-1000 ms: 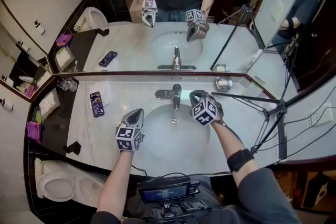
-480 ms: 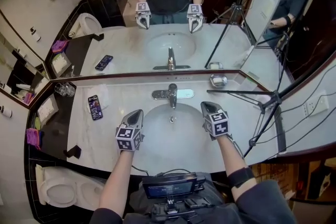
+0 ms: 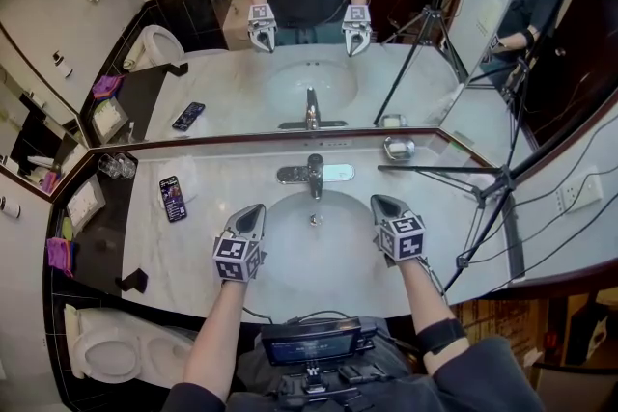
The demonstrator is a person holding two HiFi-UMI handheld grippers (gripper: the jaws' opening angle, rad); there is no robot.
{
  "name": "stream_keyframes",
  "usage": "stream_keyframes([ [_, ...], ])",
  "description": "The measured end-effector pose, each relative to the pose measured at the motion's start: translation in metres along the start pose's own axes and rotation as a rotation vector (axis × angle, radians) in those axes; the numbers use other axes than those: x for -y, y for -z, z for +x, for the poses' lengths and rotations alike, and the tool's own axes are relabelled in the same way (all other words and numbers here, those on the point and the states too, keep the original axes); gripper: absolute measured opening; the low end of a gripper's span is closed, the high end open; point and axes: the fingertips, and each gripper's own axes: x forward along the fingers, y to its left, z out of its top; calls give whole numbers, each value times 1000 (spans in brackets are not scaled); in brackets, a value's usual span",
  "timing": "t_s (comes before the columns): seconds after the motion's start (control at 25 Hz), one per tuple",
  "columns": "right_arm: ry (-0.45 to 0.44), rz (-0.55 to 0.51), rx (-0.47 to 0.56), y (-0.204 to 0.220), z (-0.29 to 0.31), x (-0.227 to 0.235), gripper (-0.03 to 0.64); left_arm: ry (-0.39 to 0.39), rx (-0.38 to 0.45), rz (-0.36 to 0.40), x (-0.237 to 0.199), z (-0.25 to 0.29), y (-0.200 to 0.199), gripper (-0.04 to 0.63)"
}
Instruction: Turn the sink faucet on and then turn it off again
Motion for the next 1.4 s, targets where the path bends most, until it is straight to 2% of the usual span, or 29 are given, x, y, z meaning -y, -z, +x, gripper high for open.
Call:
stream_keyframes([
  [0.28,-11,-4,-20,6,6,0,20,-7,10,5,-2,2,0,2],
  [0.44,-18,-1,-25,8,9,1,20,5,-2,50,1,11,0,3],
  [0.56,-24,3,-26,10,13,1,20,41,-25,113,8,24,2,37],
  [0.92,-19,12,-55,22,15,8,20,171,-100,374,32,74,2,122],
  [1.12,-2,23,-73,30,14,20,20,223,-147,470,38,108,17,163],
  [1.24,13,35,-80,34,13,27,20,247,-165,534,41,128,20,238],
  [1.4,30,49,-87,40,13,36,20,285,-201,630,46,154,28,247],
])
